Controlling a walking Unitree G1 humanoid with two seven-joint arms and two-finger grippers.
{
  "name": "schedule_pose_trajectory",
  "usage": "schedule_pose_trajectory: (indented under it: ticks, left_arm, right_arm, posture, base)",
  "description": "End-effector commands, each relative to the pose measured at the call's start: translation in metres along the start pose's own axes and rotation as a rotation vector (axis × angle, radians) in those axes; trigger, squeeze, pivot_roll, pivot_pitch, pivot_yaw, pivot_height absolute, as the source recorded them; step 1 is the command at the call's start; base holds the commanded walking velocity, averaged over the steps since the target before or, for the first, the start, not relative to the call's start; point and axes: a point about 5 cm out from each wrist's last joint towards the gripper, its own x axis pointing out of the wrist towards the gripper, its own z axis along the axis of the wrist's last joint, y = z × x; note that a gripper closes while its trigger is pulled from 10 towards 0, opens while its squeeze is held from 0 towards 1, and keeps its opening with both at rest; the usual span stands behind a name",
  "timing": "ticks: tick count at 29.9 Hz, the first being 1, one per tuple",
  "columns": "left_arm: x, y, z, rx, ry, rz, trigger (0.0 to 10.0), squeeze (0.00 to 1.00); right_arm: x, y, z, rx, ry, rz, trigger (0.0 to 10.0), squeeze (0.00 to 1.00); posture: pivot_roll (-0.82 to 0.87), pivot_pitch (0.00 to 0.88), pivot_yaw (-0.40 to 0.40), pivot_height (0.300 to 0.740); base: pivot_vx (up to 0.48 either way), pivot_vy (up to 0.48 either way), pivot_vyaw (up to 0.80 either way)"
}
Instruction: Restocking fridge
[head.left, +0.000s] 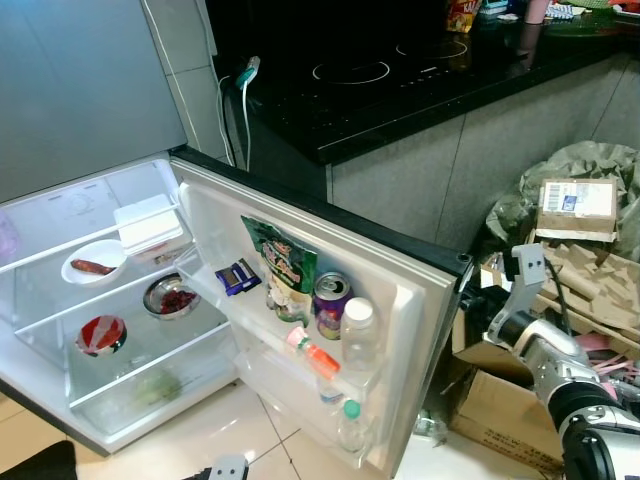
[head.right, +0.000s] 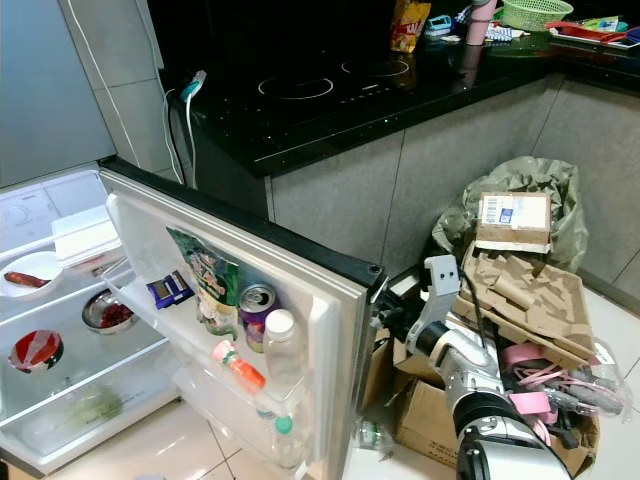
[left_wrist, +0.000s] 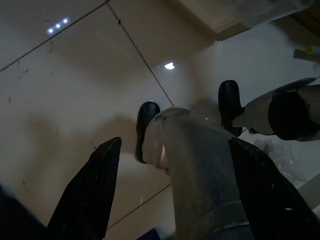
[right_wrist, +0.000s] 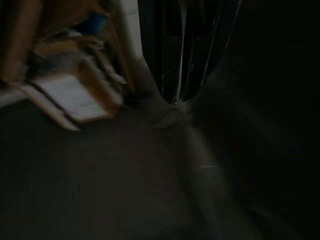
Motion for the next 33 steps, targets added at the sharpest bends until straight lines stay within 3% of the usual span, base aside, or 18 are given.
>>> schedule_pose_trajectory:
  ticks: [1,2,3,5,6,8,10,15,20,22,23,26,27,28,33]
  left_arm:
    - [0.000,-0.003,-0.004,0.000,0.014,-0.004,10.0,0.00]
    - [0.000,-0.003,-0.004,0.000,0.014,-0.004,10.0,0.00]
    - [0.000,-0.003,-0.004,0.000,0.015,-0.005,10.0,0.00]
    - [0.000,-0.003,-0.004,0.000,0.015,-0.005,10.0,0.00]
    - [0.000,-0.003,-0.004,0.000,0.016,-0.006,10.0,0.00]
    - [0.000,-0.003,-0.004,0.000,0.016,-0.006,10.0,0.00]
    - [0.000,-0.003,-0.005,0.003,0.017,-0.008,10.0,0.00]
    - [0.000,-0.003,-0.004,0.003,0.015,-0.009,10.0,0.00]
    - [0.000,-0.003,-0.004,0.003,0.014,-0.012,10.0,0.00]
    - [0.000,-0.003,-0.004,0.005,0.015,-0.011,10.0,0.00]
    - [0.000,-0.003,-0.004,0.005,0.015,-0.011,10.0,0.00]
    - [0.000,-0.003,-0.004,0.006,0.014,-0.011,10.0,0.00]
    - [0.000,-0.002,-0.004,0.007,0.014,-0.011,10.0,0.00]
    - [0.000,-0.002,-0.004,0.007,0.014,-0.011,10.0,0.00]
    - [0.000,-0.002,-0.004,0.007,0.012,-0.011,10.0,0.00]
  right_arm:
    - [-0.006,-0.009,-0.008,-0.001,0.034,-0.103,10.0,0.00]
    - [-0.006,-0.009,-0.008,-0.001,0.034,-0.103,10.0,0.00]
    - [-0.011,-0.018,-0.009,-0.013,0.053,-0.186,10.0,0.00]
    - [-0.011,-0.018,-0.009,-0.013,0.053,-0.186,10.0,0.00]
    - [-0.017,-0.027,-0.010,-0.012,0.076,-0.262,10.0,0.00]
    - [-0.017,-0.027,-0.010,-0.012,0.076,-0.262,10.0,0.00]
    - [-0.037,-0.051,-0.021,-0.089,0.218,-0.488,10.0,0.00]
    - [-0.053,-0.068,-0.025,-0.140,0.289,-0.659,10.0,0.00]
    - [-0.064,-0.080,-0.020,-0.135,0.283,-0.793,10.0,0.00]
    - [-0.064,-0.084,-0.009,-0.119,0.209,-0.832,10.0,0.00]
    - [-0.064,-0.084,-0.009,-0.119,0.209,-0.832,10.0,0.00]
    - [-0.053,-0.079,0.011,-0.079,0.063,-0.781,10.0,0.00]
    - [-0.043,-0.072,0.017,-0.062,0.015,-0.699,10.0,0.00]
    - [-0.043,-0.072,0.017,-0.062,0.015,-0.699,10.0,0.00]
    - [-0.008,-0.032,0.030,-0.003,-0.105,-0.290,10.0,0.00]
  posture:
    - [-0.03,0.000,-0.018,0.740]
    - [-0.03,0.000,-0.018,0.740]
    - [-0.03,0.000,-0.018,0.740]
    - [-0.03,0.000,-0.018,0.740]
    - [-0.03,0.000,-0.018,0.740]
    - [-0.03,0.000,-0.018,0.740]
    - [-0.03,0.000,-0.016,0.740]
    - [-0.03,0.000,-0.017,0.740]
    - [-0.02,0.000,-0.016,0.740]
    - [-0.02,0.000,-0.016,0.740]
    - [-0.02,0.000,-0.016,0.740]
    - [-0.02,0.000,-0.014,0.740]
    - [-0.02,0.000,-0.014,0.740]
    - [-0.02,0.000,-0.014,0.740]
    - [-0.02,0.000,-0.016,0.740]
  base:
    - [0.000,0.000,0.00]
    - [0.000,0.000,0.00]
    - [0.000,0.000,0.00]
    - [0.000,0.000,0.00]
    - [0.000,0.000,0.00]
    - [0.000,0.000,0.00]
    - [0.000,0.000,0.00]
    - [0.000,0.000,0.00]
    - [0.000,0.000,0.00]
    - [0.000,0.000,0.00]
    - [0.000,0.000,0.00]
    - [0.000,0.000,0.00]
    - [0.000,0.000,0.00]
    - [0.000,0.000,0.00]
    - [0.000,0.000,0.00]
